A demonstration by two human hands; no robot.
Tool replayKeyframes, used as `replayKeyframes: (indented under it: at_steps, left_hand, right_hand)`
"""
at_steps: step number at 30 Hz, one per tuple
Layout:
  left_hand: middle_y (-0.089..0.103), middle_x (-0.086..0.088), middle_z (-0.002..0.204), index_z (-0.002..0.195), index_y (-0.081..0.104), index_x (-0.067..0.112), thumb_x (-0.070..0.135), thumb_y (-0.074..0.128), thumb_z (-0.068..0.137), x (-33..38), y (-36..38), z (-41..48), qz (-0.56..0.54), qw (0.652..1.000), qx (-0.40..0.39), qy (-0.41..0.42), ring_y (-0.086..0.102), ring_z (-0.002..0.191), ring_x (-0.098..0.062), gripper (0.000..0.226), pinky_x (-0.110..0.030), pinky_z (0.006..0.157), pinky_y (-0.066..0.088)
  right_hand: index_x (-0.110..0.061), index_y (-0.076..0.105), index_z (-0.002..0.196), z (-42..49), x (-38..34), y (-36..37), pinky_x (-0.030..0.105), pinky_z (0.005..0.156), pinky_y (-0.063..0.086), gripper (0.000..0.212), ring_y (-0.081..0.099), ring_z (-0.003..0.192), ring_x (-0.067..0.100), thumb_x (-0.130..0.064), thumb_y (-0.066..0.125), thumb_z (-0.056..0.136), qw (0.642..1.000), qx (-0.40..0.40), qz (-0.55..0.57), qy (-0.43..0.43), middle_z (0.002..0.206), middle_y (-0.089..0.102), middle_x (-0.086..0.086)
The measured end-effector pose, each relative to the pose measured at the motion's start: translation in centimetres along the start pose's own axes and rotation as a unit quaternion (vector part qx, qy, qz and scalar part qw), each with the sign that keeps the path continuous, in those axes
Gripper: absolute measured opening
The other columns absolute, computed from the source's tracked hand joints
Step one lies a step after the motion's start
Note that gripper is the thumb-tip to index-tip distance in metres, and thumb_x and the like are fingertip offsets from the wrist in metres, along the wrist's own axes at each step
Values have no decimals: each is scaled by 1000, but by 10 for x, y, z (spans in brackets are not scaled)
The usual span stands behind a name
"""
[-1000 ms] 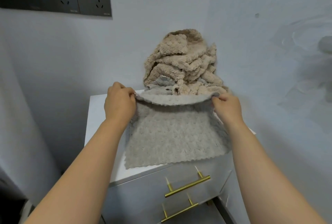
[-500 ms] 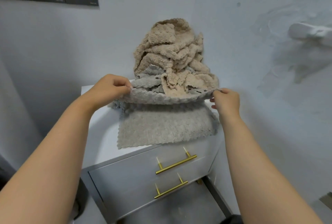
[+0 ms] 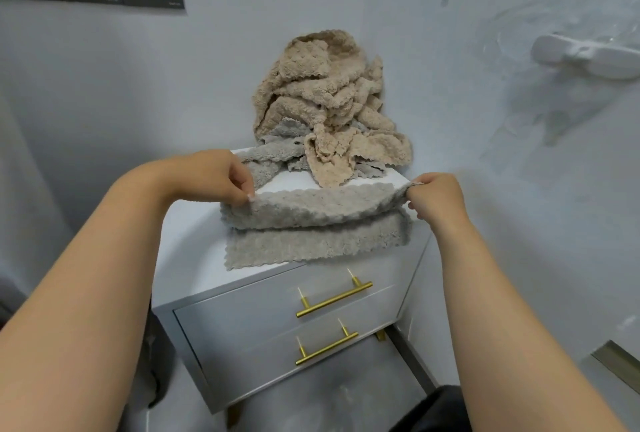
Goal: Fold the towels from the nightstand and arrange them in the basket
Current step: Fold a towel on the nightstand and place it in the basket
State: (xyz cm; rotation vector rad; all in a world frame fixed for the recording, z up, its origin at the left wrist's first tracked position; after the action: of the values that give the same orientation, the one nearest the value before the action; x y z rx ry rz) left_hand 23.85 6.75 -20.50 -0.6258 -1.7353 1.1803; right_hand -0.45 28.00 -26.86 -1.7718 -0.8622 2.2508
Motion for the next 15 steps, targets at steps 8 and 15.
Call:
replayKeyframes:
  at_steps: [8,15]
  left_hand:
    - [73,11,79,80,71,33,33,59,91,6,13,8,27,995,-91,-42,65,84,-5,17,-27,85,48]
    - [63,-1,113,114,66,18,20,58,90,-7,33,36,102,990,85,-53,56,101,-17,26,-28,85,44]
  right_hand:
    - [4,67,105,3,-5,-2,38,80,50,31,61,96,32,0,45,84,988,-65,-137,3,107,66,18]
    - [-14,57,127,-2,-9,22,26,84,36,34,51,117,25,-14,44,96,979,-79,-132,-135,137,51,8]
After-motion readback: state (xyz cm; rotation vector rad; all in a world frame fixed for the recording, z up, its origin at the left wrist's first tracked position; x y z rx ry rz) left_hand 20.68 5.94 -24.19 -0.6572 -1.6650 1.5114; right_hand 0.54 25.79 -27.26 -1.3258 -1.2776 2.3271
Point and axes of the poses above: each hand's wrist, its own z-axis towards the middle knuckle, its own y-axis out of the palm, x = y × z, the point moved 1 cm from there along z, towards the middle knuckle
